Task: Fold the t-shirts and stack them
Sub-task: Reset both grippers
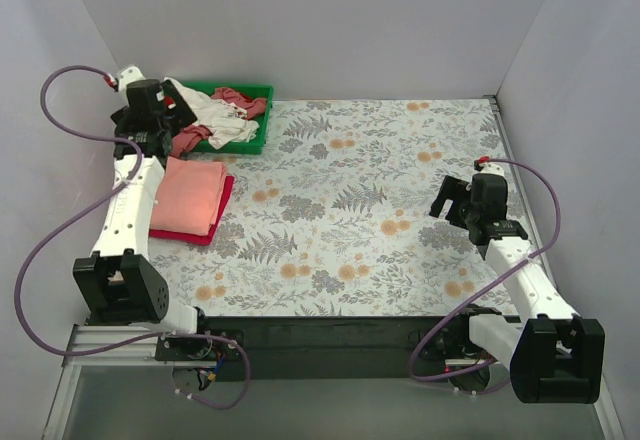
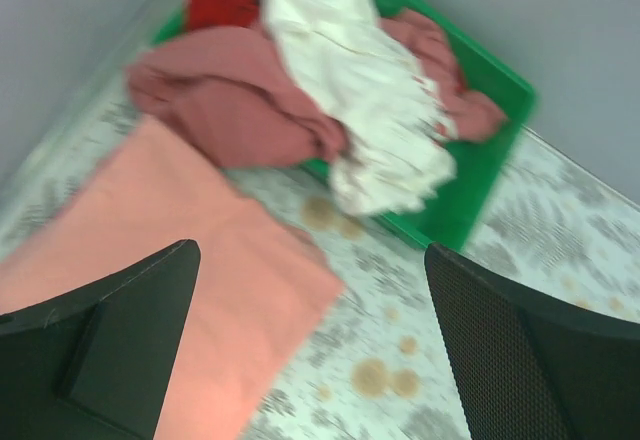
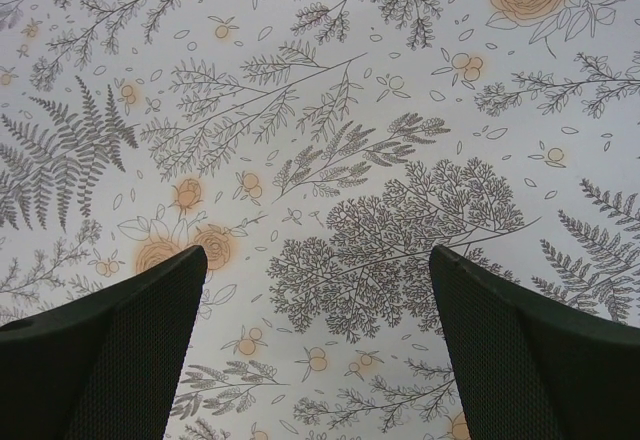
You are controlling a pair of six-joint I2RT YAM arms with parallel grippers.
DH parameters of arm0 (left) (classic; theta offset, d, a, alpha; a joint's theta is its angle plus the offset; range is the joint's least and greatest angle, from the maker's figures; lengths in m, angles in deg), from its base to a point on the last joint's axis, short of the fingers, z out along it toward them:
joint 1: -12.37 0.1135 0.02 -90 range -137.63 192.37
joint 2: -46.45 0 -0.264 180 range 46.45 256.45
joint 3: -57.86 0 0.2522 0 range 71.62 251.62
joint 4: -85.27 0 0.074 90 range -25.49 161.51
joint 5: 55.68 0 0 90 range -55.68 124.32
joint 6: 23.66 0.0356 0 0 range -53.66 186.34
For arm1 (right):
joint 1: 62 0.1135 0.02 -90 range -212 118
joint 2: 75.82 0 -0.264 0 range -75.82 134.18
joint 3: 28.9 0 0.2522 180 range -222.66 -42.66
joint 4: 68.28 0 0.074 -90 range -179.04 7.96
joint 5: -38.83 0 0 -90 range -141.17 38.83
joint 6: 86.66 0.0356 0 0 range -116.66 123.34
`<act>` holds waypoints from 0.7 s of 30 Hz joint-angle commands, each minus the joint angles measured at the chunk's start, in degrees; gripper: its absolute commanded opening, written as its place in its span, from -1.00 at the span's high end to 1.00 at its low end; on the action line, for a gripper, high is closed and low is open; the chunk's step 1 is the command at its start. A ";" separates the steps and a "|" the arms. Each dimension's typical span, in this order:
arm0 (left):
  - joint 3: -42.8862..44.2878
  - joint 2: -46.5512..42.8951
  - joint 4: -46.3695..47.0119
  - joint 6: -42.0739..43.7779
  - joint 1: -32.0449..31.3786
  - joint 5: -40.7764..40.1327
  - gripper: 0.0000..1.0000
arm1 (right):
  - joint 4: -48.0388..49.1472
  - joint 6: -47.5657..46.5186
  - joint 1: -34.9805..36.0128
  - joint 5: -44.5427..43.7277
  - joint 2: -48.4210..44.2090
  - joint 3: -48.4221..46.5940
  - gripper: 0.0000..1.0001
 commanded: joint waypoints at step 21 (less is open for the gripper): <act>-32.27 -14.26 19.41 -15.16 -28.39 3.64 -0.91 | 9.70 -3.49 -0.31 9.30 -14.02 5.10 -0.97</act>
